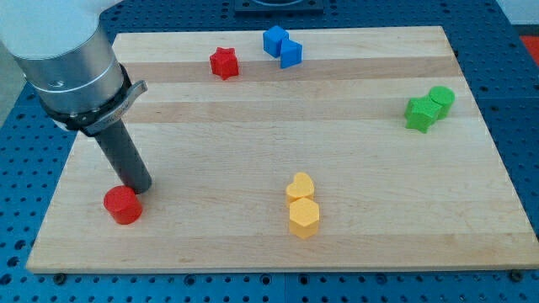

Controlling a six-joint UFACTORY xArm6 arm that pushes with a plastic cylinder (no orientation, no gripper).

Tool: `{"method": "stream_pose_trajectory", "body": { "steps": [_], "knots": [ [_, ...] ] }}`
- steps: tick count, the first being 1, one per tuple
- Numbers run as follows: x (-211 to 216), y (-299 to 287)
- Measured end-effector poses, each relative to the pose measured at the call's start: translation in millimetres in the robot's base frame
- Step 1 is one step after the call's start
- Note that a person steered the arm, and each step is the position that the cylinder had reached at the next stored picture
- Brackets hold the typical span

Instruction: Push red circle to the bottom left

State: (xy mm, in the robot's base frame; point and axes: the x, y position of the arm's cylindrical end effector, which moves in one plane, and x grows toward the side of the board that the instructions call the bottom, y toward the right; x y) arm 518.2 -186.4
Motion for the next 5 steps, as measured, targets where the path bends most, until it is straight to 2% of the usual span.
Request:
{"method": "stream_pose_trajectory", "body": {
  "steps": [2,4,5],
  "knots": [
    [2,23],
    [38,30],
    [38,28]
  ]
}}
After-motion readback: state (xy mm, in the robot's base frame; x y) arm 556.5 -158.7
